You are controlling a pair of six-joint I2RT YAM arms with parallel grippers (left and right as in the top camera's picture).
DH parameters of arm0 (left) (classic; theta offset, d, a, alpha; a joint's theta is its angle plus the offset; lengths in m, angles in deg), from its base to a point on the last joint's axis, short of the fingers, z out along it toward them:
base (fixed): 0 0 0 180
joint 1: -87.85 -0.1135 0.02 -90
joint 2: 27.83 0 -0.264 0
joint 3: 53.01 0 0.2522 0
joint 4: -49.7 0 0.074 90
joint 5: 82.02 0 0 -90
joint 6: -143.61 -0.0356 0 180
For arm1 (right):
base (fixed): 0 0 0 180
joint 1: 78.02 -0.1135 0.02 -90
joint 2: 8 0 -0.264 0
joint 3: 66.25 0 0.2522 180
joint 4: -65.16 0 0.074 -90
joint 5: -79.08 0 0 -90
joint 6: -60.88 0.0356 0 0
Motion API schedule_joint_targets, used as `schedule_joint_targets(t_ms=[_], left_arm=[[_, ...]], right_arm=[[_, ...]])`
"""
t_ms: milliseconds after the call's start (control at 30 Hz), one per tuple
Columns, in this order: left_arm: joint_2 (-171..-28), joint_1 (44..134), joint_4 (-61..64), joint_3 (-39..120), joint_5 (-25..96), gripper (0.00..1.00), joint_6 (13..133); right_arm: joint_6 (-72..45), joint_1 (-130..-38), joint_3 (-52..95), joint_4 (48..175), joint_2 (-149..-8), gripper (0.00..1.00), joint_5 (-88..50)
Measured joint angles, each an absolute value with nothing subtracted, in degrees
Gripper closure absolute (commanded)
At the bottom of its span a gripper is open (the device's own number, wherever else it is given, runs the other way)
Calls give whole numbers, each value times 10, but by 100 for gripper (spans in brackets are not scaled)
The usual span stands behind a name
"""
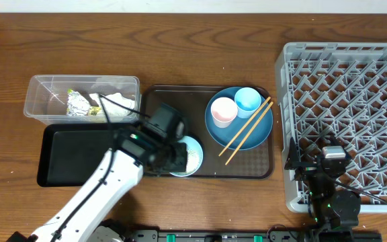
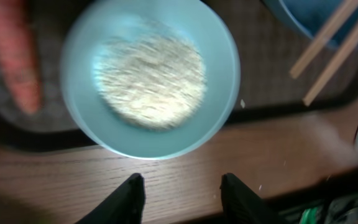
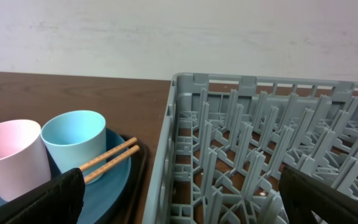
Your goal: Sort waste into correct bins and load items into the dishwasher rack
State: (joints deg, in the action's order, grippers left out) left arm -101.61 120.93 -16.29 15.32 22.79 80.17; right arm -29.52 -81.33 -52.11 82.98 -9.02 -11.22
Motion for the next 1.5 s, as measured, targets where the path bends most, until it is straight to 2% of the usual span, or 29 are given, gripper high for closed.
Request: schedule_joint_targets(t_ms=[267, 533, 1100, 1500], left_arm=[[-1016, 1305, -130, 153, 175, 53, 791], [-1025, 1354, -99, 153, 107, 53, 786], [-1122, 1368, -46, 153, 91, 53, 786], [-1139, 1368, -15, 153, 80, 53, 786]], right_arm=[[-295, -813, -521, 830, -90, 1, -112], [-295, -813, -521, 830, -90, 1, -112], [-295, -813, -521, 830, -90, 1, -112], [-295, -813, -521, 830, -90, 1, -112]])
